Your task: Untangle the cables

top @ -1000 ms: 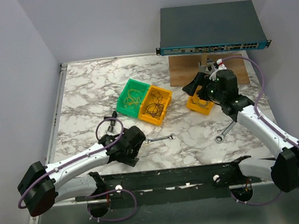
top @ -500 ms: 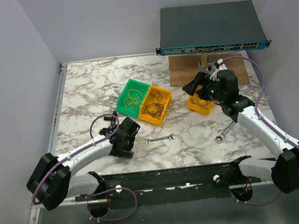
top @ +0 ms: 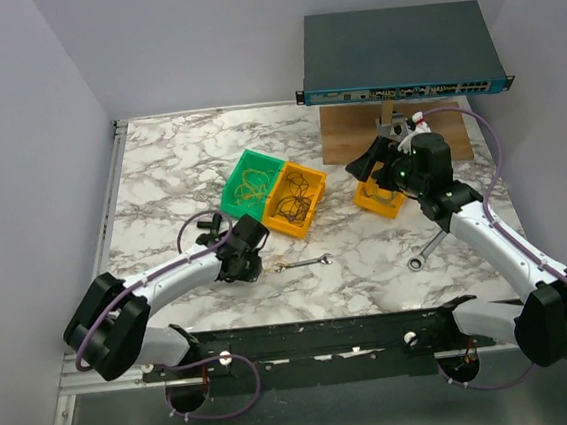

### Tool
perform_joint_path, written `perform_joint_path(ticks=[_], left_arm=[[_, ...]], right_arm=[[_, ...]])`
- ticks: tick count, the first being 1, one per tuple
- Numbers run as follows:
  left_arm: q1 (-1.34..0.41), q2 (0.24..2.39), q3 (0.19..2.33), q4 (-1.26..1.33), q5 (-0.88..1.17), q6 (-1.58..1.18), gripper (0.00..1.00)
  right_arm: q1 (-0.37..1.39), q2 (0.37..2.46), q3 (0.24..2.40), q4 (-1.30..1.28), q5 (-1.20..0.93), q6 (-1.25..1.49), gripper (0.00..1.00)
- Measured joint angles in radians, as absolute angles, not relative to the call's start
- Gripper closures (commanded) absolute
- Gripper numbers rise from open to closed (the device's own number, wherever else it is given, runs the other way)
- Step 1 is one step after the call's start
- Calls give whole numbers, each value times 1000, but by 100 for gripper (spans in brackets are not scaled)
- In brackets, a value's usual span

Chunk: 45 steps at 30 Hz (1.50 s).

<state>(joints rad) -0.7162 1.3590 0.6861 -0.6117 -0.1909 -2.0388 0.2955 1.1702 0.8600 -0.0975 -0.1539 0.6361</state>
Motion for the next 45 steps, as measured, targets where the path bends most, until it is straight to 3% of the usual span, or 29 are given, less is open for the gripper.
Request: perform_joint_path(ticks=[11,22,23,28,45], left_arm=[[-683,1082,714,-726,-337,-1907,100],[-572,1062,1042,-808,-471,-1549,100],[-548,1117,1166,-775,-484,-1435,100],[-487,1256,1320,-741,-479,-1299,100],[-407,1819,1557,-594,-282,-998,100]], right_arm=[[295,1170,852,-97,-154,636,12],[295,1168,847,-97,-154,636,12],[295,1167,847,-97,-154,636,12],[295,1165,847,-97,-152,635,12],[295,1140,830,-75,-146,635,12]])
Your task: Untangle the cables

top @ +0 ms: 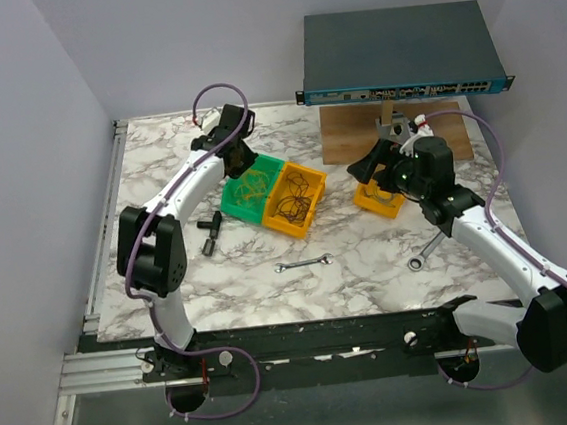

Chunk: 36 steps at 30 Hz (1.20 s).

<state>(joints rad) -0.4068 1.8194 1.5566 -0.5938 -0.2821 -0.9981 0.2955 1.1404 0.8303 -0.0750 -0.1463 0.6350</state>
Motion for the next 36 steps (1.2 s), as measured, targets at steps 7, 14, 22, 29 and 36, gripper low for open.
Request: perform_joint_path(ticks=[7,14,22,29,36], left_arm=[[-406,1971,1689,-681,-182,-700,100],[-421,2067,1740,-769,-134,-475,100],[-421,2103,1694,-775,-54,-369,64],[-421,2026,1670,-769,-52,-316,43],[-421,1785,1615,-721,-60,-290,2]], right_arm=[[295,1140,821,-73,-147,635,13],[295,1140,821,-67,-147,635,13],[295,1140,803,-66,-148,635,13],[295,1122,786,-79,-147,625,12],[295,1061,784,-111,-147,598,2]])
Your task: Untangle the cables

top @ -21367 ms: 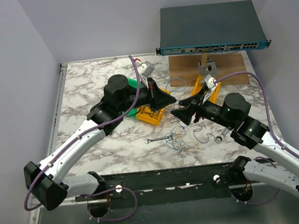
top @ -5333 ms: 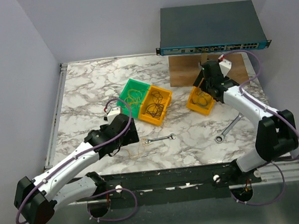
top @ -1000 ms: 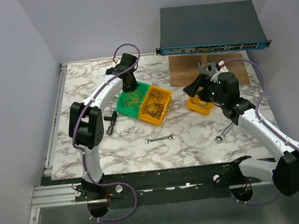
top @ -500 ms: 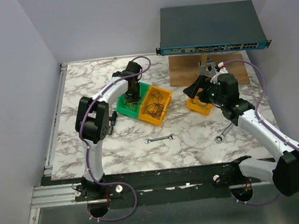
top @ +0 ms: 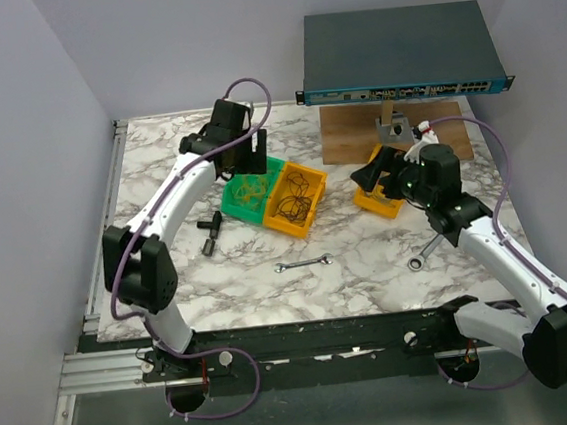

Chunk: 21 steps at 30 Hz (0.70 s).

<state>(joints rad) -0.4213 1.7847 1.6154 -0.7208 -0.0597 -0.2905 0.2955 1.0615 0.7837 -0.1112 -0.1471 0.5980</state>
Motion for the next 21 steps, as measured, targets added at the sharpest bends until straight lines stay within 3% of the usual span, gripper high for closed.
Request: perform_joint_path(ticks=[7,16,21], left_arm=[[-421,1483,1330,-557,-74,-285,2],[-421,929,711,-195,-160,-274,1],[-421,715,440,33,-222,-204,2]], right_arm=[[295,979,743,-91,-144,565,0],[295,654,320,217,-124,464,0],[295,651,168,374,16,384,5]])
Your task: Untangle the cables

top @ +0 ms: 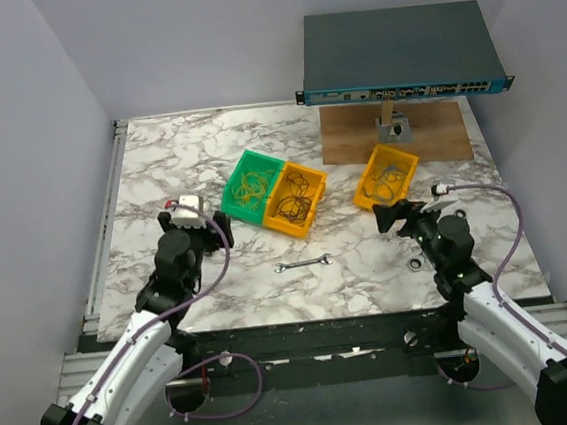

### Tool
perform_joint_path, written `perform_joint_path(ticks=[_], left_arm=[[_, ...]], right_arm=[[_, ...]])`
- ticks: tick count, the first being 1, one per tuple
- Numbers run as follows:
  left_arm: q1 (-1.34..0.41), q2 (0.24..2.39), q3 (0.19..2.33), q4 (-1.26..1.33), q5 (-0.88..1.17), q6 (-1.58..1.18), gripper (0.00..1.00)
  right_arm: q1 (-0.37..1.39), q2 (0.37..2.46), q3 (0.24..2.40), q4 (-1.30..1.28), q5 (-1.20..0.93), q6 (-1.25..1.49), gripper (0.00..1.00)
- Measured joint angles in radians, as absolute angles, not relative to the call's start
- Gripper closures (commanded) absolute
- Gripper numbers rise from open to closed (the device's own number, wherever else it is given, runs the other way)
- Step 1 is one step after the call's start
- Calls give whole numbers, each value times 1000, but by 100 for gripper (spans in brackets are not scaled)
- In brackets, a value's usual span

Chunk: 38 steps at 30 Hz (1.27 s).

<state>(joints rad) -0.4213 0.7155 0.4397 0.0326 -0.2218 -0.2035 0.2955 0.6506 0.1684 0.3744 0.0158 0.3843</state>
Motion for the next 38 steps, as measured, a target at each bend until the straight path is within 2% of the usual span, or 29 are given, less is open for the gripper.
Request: perform_joint_path(ticks=[4,8,12,14,18,20,21,22,38], left_arm=[[-421,607,216,247,-283,-103,1],[-368,650,133,430,-325,-56,2],[-213,864,107,690,-302,-57,2],[-155,979,118,767,-289,-56,11],[-87,1117,200,826,-221,-51,9],[-47,1211,235,928,-179,-53,10],[-32,1248,240,962,-163,-57,10],[-21,1261,232,978,-155,-60,2],[-14,1272,230,1024,-35,-49,2]], right_arm=[[295,770,163,539,138,278,4],[271,1001,135,803,226,181,4],[194,1312,141,998,242,144,10],[176,1432,153,1073,243,121,16],[150,1611,208,1205,234,104,20],[136,1623,215,1220,235,105,20],[135,1623,215,1235,239,107,11],[132,1624,216,1249,246,107,0],[131,1625,218,1317,295,115,0]])
